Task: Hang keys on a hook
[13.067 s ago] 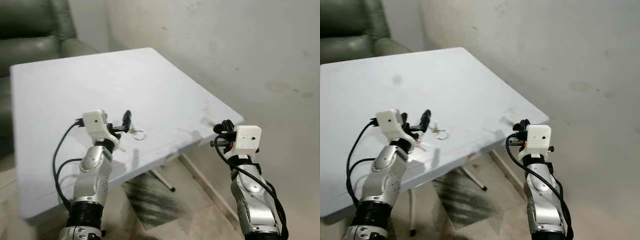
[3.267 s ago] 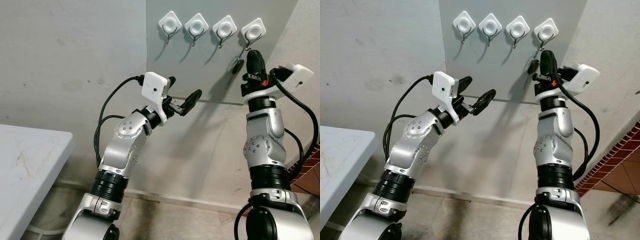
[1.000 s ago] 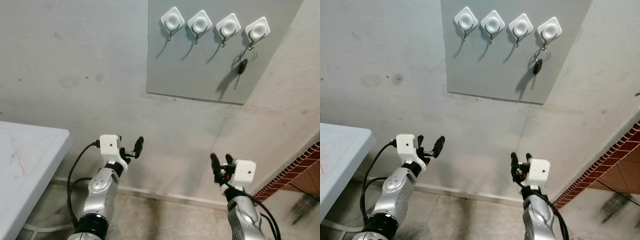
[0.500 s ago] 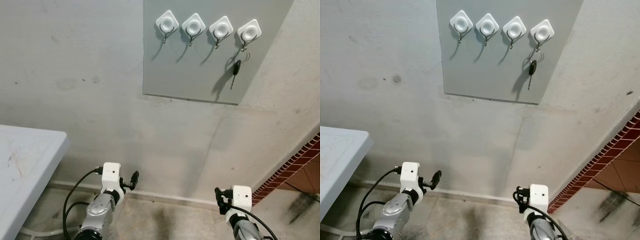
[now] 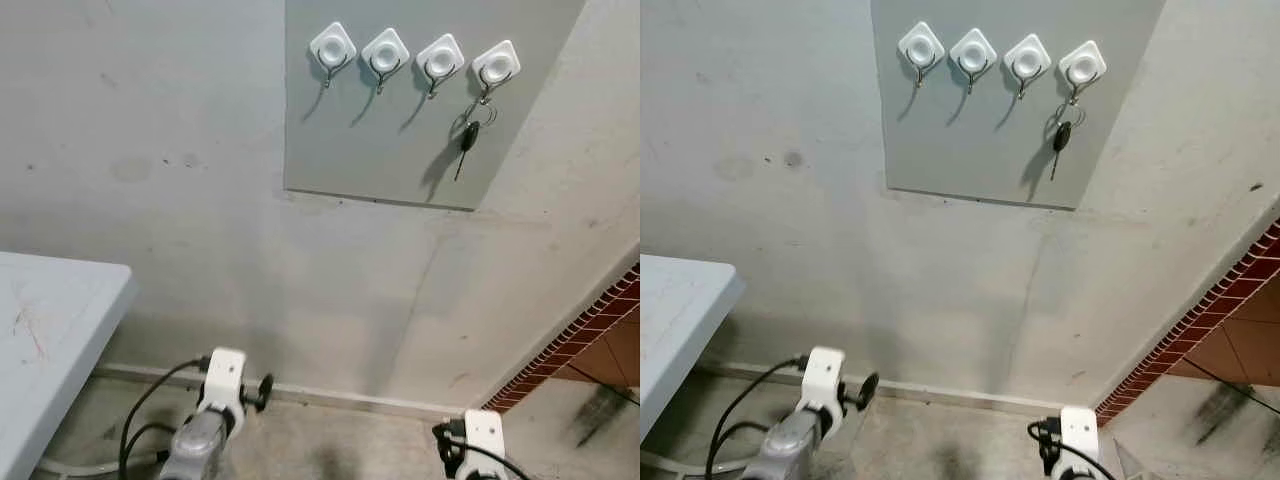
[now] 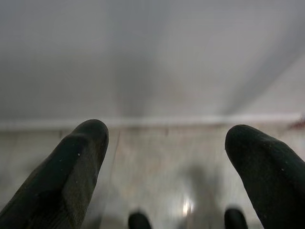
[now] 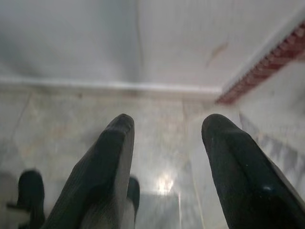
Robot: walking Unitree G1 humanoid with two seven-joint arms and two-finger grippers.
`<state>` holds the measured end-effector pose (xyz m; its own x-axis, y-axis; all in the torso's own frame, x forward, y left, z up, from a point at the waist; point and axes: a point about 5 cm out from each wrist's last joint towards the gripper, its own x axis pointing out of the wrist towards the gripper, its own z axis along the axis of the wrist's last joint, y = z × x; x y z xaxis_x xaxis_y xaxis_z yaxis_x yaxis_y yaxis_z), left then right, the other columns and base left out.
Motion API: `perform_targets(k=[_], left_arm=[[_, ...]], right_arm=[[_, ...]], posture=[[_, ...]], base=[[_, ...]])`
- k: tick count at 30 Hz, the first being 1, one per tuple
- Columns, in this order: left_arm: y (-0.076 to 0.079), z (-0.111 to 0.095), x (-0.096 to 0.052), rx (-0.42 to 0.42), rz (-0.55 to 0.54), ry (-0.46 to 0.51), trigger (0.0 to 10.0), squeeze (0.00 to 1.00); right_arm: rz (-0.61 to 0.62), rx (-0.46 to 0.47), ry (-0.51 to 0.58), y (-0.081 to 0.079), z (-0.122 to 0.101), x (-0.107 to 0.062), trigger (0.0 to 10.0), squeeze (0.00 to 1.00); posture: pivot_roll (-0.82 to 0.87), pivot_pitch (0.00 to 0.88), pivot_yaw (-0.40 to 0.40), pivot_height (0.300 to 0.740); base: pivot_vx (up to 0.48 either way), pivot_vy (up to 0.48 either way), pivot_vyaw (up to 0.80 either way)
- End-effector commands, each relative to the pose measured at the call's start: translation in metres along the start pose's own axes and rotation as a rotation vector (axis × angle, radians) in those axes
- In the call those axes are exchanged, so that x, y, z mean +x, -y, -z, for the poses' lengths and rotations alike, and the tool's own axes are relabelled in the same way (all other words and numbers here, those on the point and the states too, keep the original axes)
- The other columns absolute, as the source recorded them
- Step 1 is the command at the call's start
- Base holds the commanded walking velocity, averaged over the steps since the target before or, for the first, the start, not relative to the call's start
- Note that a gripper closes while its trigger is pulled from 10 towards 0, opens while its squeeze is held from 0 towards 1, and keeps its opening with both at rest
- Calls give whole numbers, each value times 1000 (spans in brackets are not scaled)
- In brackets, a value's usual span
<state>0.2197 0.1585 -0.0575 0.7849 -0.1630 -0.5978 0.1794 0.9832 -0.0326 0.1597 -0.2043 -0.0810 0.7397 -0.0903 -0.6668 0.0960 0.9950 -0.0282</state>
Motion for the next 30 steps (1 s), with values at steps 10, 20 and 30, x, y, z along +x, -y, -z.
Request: perform_targets(k=[10,20,30], left_arm=[[-7,23,-9,-57,-21,-107,10000,0],[-12,36,-14,-50,-44,-192,10000,0],[-8,30,-10,-42,-33,-191,10000,0]], right_arm=[[27,35,-128,6,27,-10,10000,0],[29,57,-186,1,36,-13,10000,0],[30,29,-206,0,40,-15,10000,0]], posture=[[-19,0,-31,740],[-39,0,-2,740],[-50,0,2,740]], base=[[0,0,0],[0,0,0],[0,0,124]])
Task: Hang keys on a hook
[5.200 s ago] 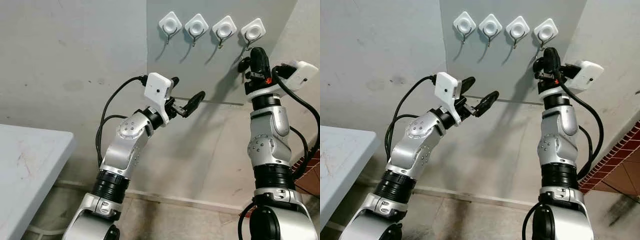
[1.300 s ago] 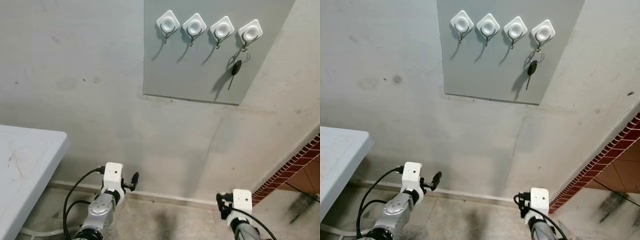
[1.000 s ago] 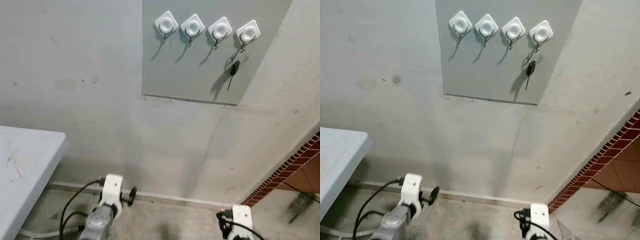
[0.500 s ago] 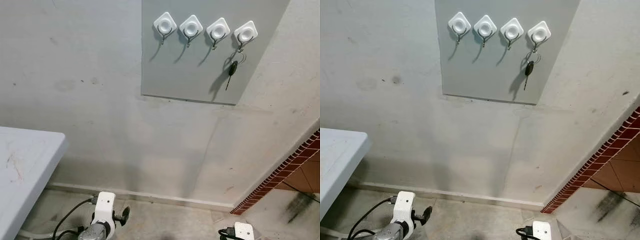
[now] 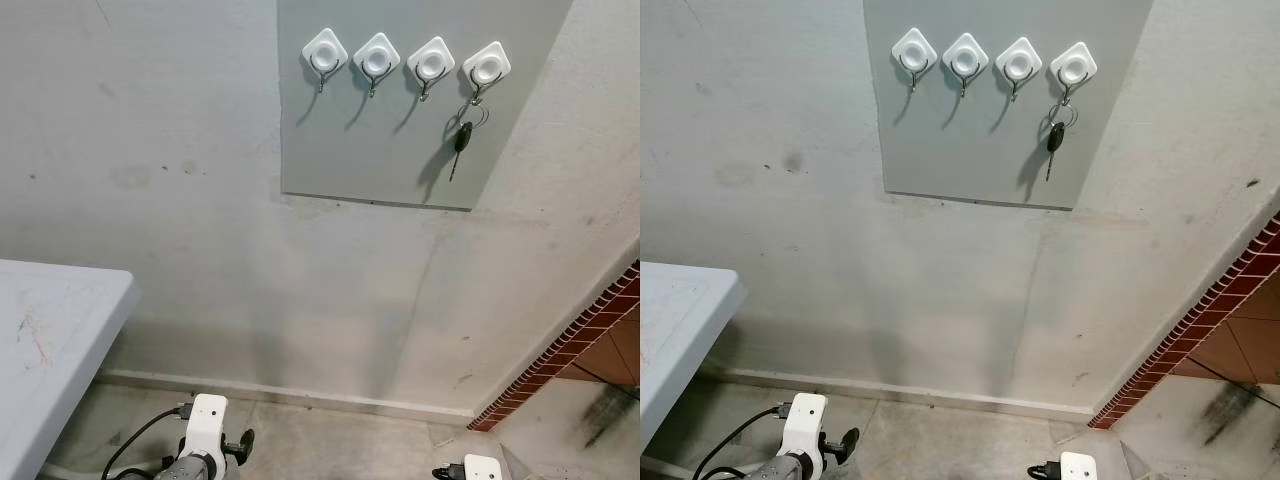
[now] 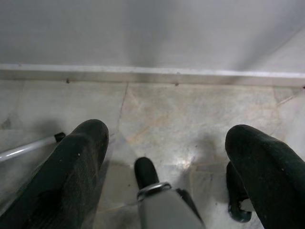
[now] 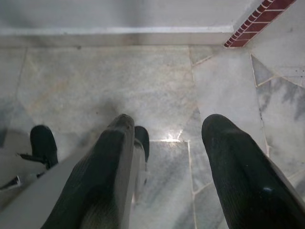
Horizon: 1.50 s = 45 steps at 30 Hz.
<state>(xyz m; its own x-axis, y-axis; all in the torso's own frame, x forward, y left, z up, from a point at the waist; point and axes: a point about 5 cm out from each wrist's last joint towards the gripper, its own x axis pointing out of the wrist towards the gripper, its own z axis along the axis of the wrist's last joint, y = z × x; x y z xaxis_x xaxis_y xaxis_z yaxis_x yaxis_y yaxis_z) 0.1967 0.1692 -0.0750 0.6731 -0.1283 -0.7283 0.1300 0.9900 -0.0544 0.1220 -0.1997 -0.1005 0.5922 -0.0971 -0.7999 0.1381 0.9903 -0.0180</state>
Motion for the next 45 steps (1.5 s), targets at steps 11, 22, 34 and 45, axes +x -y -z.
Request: perform_targets(k=[11,22,34,45], left_arm=[[-4,10,-3,-5,-35,-50,10000,0],[-5,19,-5,-46,-55,-75,10000,0],[-5,23,-6,-44,-74,-94,10000,0],[-7,21,-6,-37,-78,-87,10000,0]], right_arm=[[14,-19,-31,5,3,0,10000,0],[0,-27,-27,3,2,0,10000,0],[3,-37,-36,6,4,-1,10000,0],[5,-41,-40,9,5,-2,10000,0]], posture=[[-41,0,-9,740],[-30,0,-20,740],[-27,0,-28,740],[-30,0,-33,740]], base=[[0,0,800],[0,190,800],[0,38,800],[0,0,800]])
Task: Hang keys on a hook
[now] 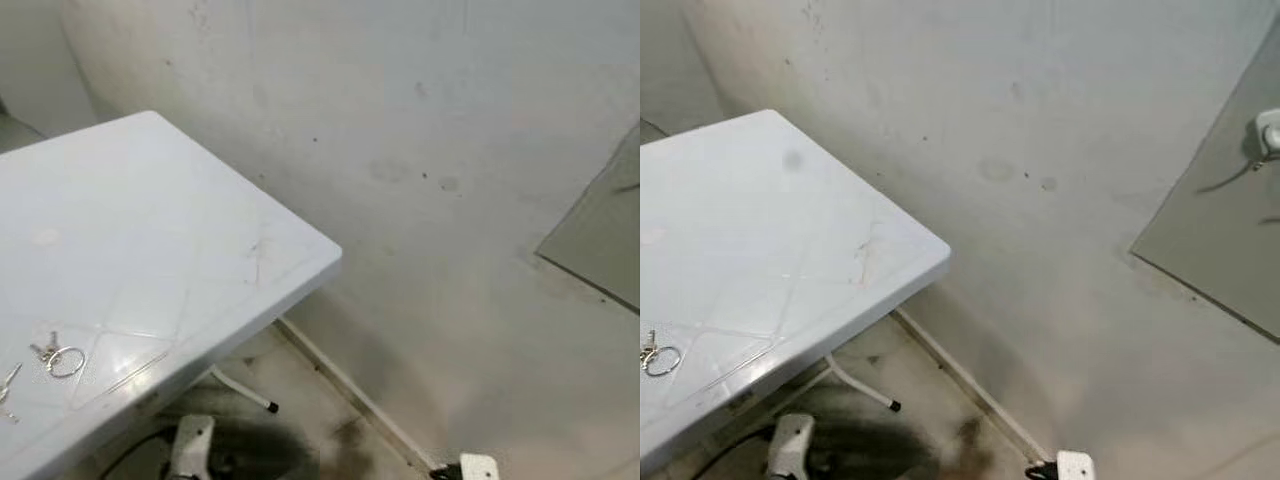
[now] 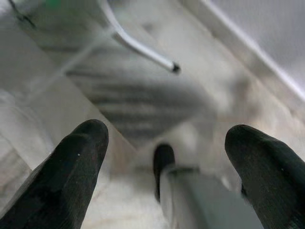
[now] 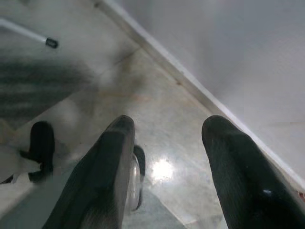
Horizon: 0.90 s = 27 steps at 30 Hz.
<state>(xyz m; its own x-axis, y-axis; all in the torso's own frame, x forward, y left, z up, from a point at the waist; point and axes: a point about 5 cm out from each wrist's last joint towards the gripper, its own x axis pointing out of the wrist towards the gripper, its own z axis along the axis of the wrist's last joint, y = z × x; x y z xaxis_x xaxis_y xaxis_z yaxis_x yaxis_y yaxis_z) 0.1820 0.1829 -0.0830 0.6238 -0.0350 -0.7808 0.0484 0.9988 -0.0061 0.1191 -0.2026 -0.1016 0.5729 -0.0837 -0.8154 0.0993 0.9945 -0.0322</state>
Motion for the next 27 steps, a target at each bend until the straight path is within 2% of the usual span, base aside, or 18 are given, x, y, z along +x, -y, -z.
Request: perform_targets(k=[1,27], left_arm=[[5,3,0,-4,11,-9,10000,0],[7,-3,1,-5,9,19,10000,0]], right_arm=[[16,-2,-15,6,2,-1,10000,0],[12,-21,-17,8,2,-1,10000,0]], posture=[[-29,0,-34,740],[-26,0,-42,740]], base=[[0,0,800],[0,0,800]])
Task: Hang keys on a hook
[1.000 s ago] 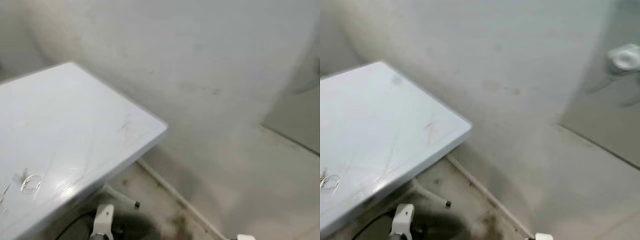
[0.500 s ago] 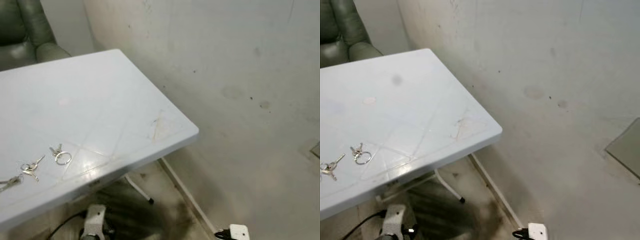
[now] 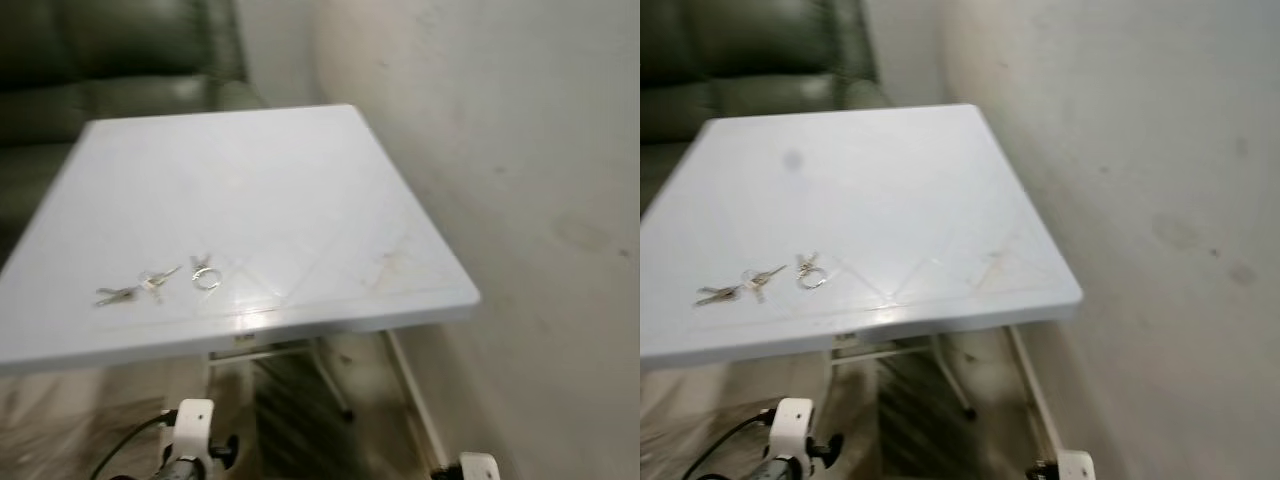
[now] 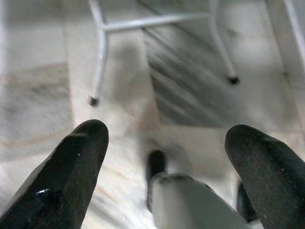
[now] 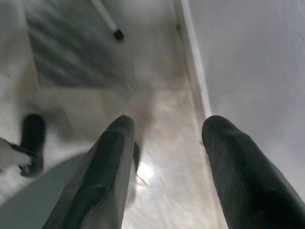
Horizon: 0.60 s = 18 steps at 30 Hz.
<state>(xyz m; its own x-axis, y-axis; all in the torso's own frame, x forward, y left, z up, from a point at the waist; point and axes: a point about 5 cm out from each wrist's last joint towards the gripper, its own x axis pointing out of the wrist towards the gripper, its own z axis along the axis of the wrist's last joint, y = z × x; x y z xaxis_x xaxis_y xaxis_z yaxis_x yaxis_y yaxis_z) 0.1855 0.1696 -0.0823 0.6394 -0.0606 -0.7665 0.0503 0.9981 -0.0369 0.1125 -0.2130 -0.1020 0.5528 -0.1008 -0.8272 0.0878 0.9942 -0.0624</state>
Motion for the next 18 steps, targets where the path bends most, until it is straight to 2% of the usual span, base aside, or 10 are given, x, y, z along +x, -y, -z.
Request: perform_targets(k=[1,12,18], left_arm=[[-6,1,-1,14,-16,-3,10000,0],[-6,-1,-1,10,-16,6,10000,0],[-5,-5,0,9,-13,30,10000,0]], right_arm=[[-7,5,5,-2,-3,1,10000,0],[-6,4,4,-1,-2,1,10000,0],[-8,27,14,0,-4,1,10000,0]], posture=[[-26,0,-42,740],[-24,0,-44,740],[-22,0,-46,740]], base=[[0,0,800],[0,0,774],[0,0,0]])
